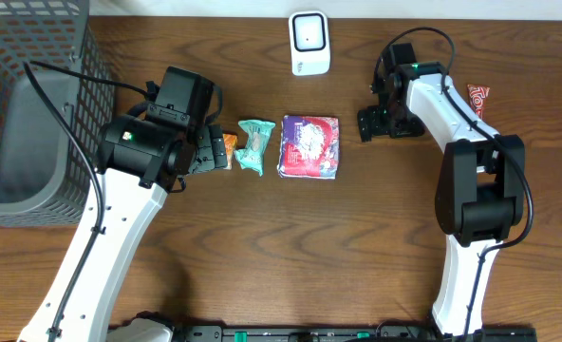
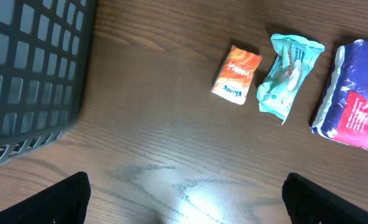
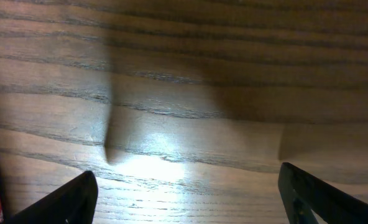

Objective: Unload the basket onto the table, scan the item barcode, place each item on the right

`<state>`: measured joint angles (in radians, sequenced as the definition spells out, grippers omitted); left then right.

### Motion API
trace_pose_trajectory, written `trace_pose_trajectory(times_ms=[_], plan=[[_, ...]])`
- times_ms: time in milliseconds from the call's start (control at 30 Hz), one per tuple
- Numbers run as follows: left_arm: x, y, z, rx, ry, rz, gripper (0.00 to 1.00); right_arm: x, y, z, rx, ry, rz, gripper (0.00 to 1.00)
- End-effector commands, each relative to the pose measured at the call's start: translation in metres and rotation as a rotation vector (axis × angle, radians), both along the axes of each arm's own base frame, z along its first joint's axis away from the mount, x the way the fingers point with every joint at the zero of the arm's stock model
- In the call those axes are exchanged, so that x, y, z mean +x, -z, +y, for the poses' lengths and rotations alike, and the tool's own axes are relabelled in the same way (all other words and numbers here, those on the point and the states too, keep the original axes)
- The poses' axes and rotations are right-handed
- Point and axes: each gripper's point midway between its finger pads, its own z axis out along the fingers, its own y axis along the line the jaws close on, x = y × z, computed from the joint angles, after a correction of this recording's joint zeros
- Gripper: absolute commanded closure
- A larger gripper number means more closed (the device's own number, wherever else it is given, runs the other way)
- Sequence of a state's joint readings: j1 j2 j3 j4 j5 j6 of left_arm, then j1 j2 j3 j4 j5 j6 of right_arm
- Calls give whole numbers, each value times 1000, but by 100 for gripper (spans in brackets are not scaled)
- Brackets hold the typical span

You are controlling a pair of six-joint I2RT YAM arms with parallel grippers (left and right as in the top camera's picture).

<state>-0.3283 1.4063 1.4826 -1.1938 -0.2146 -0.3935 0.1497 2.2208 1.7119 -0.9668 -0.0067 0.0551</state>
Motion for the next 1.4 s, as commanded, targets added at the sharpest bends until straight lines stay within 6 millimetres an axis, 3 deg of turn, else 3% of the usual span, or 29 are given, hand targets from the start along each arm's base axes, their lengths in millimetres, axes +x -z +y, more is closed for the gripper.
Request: trace_pose_trajectory(times_ms=[0, 200, 400, 667, 967, 1367], plan=[[0, -4, 2, -5, -14, -12, 2, 1, -3, -4, -7, 6, -12, 15], [0, -4, 2, -5, -14, -12, 2, 13, -4, -33, -80, 54, -53, 20], [0, -4, 2, -5, -14, -12, 2, 20, -9, -93, -208, 153, -87, 13], [0, -4, 2, -5, -14, -12, 2, 31, -12, -156, -202, 284, -150, 10], [0, -4, 2, -5, -14, -12, 2, 56, -23, -177, -132, 307, -260, 8], [0, -4, 2, -5, -14, -12, 2, 60, -27, -199, -189, 208, -289, 2]])
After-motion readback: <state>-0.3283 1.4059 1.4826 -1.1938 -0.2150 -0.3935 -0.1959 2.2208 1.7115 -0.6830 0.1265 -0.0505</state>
